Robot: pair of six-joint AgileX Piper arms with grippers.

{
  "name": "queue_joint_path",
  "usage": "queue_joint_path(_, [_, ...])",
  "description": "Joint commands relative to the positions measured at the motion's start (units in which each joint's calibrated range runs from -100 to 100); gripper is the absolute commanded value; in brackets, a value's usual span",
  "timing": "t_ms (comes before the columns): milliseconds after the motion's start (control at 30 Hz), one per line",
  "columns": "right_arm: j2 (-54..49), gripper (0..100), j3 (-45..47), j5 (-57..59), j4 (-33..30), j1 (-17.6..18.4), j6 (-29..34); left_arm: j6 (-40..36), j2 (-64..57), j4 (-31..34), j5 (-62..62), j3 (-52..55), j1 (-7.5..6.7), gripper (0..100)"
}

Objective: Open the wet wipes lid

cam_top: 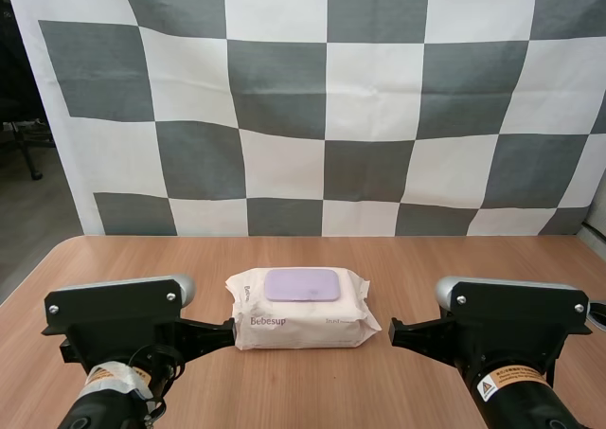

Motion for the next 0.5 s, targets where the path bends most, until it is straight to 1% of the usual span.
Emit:
queue_joint_path(0, [0.00,0,0.00,-0.03,-0.08,-0.01,0.06,0.03,0.00,0.01,-0.01,0.00,0.01,0])
queue_joint_path(67, [0.00,0,0.00,-0.03,0.27,-0.01,0.07,0.03,0.00,0.01,-0.01,0.00,0.01,0])
queue_joint_path(200, [0.00,0,0.00,-0.03,5.60,-0.01,0.07,0.03,0.00,0.01,-0.01,0.00,0.01,0])
queue_joint_path(467, [0.00,0,0.00,-0.03,5.97,-0.01,0.07,0.03,0.00,0.01,-0.01,0.00,0.01,0])
